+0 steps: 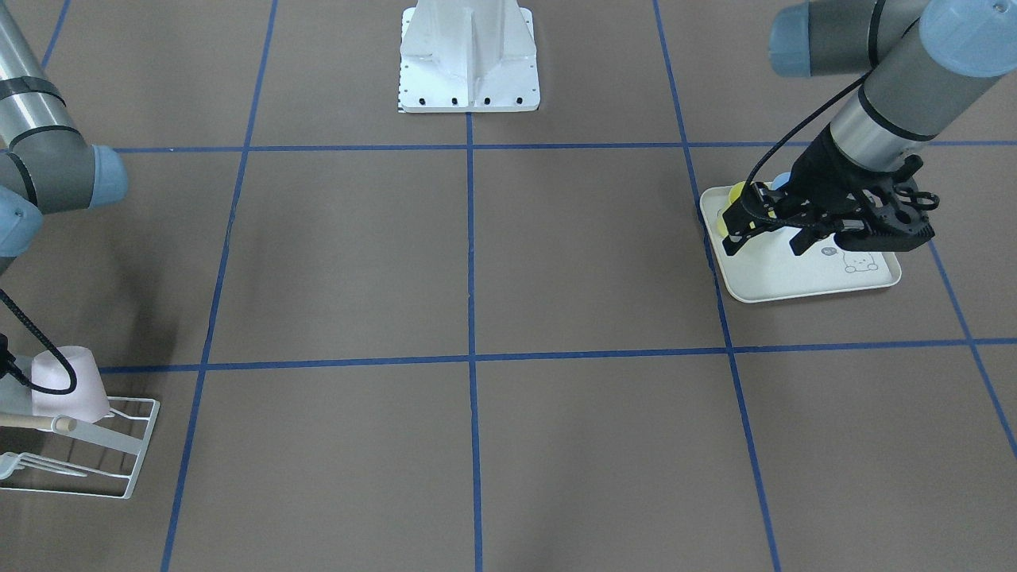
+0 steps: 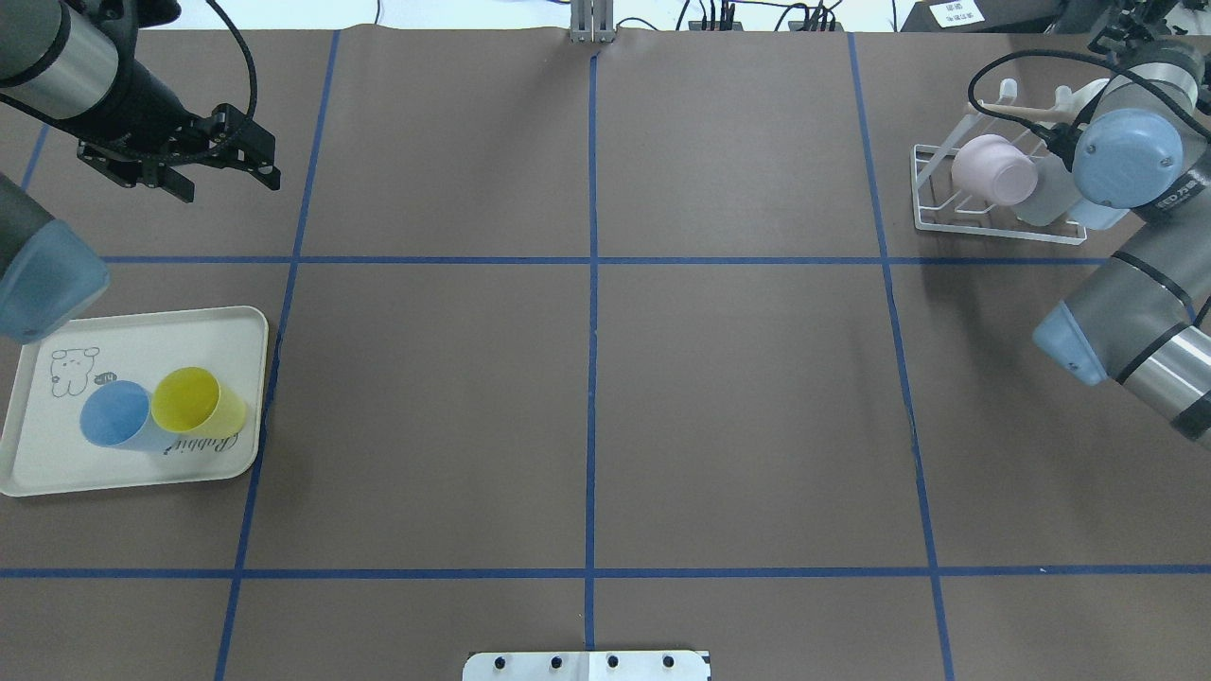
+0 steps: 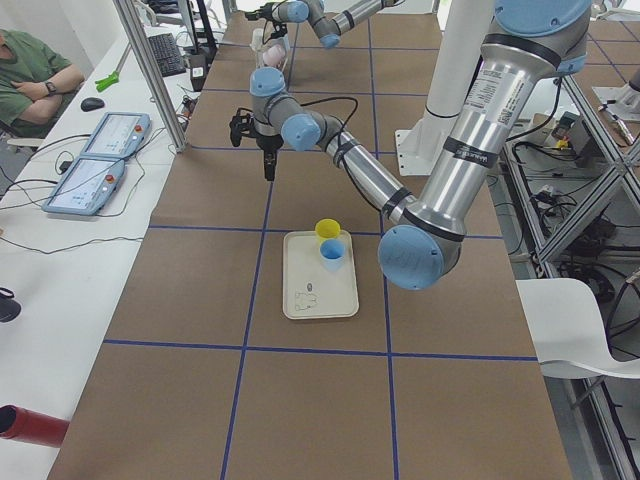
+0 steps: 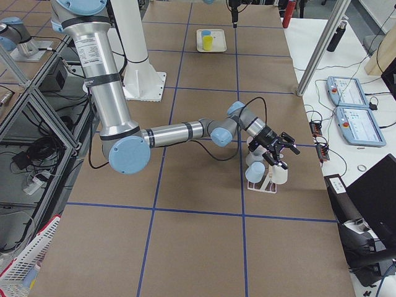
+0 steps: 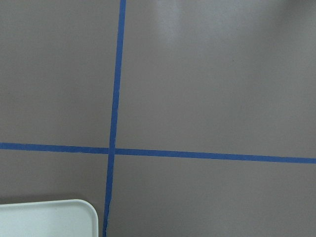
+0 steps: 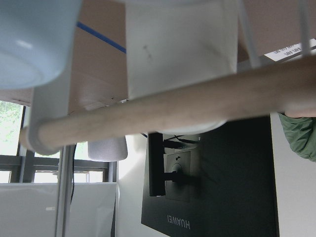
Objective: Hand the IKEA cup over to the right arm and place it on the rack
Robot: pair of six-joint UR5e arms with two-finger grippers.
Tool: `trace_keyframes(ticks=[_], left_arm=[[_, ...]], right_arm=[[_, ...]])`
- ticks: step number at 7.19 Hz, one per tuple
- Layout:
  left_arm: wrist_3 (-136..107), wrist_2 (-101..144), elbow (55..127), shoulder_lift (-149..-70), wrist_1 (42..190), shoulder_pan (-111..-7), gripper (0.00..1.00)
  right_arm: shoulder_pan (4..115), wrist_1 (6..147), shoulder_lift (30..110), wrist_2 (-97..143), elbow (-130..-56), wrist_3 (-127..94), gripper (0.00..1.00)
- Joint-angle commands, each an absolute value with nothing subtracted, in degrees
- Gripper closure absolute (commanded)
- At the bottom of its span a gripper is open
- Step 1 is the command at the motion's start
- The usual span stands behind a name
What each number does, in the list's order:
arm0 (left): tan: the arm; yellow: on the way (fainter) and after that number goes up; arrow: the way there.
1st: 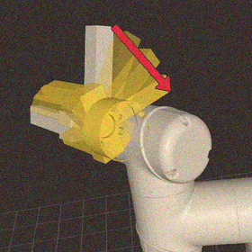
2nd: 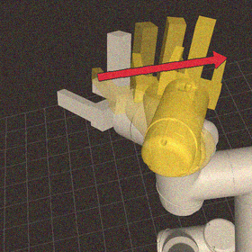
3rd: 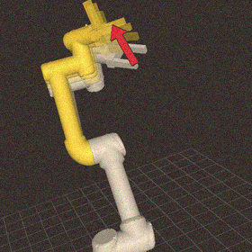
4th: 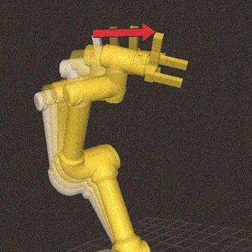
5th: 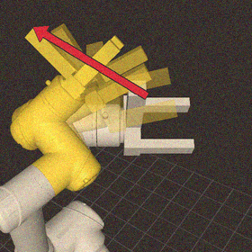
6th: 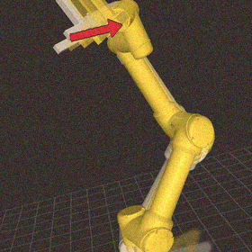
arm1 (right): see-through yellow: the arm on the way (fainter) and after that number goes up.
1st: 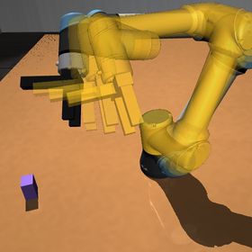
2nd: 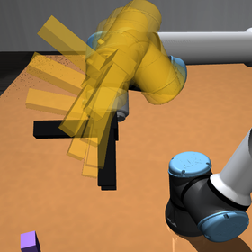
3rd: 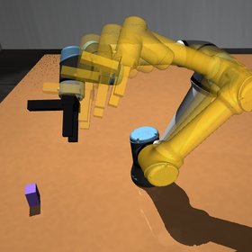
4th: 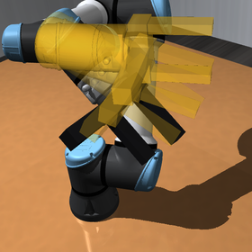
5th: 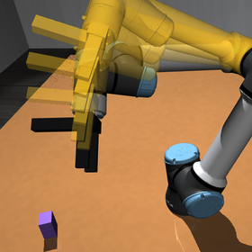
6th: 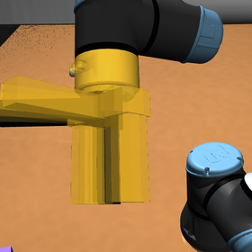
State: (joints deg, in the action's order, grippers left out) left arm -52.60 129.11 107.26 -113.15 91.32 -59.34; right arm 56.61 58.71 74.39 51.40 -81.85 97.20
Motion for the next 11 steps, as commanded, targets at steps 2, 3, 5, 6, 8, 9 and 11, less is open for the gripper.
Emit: trace_keyframes(ticks=[2,3,5,6,8,9,11], left_arm=[[-52.56,129.11,107.31,-113.2,91.41,-59.33,0.0],[-52.38,129.02,107.58,-113.2,91.15,-59.41,0.0],[-50.03,128.41,108.19,-111.81,90.7,-59.59,0.0],[-43.57,128.15,109.67,-108.49,90.62,-59.85,0.0],[-38.76,123.09,115.63,-98.66,91.14,-59.51,0.0],[-38.67,121.22,117.32,-95.83,91.32,-59.41,0.0],[-38.85,121.03,117.43,-83.84,105.7,-58.02,0.0]], right_arm=[[58.78,58.8,74.0,61.02,-86.29,87.8,0.01],[60.02,58.8,74.0,67.0,-87.61,77.62,0.01],[60.47,58.8,74.09,77.73,-91.39,54.26,0.01],[60.38,58.71,73.83,82.31,-93.06,41.53,0.01],[60.21,58.71,73.65,89.7,-97.97,18.4,0.01],[60.03,58.71,73.57,92.61,-100.0,9.49,0.01],[57.06,58.71,73.56,95.53,-104.13,-11.67,0.01]])
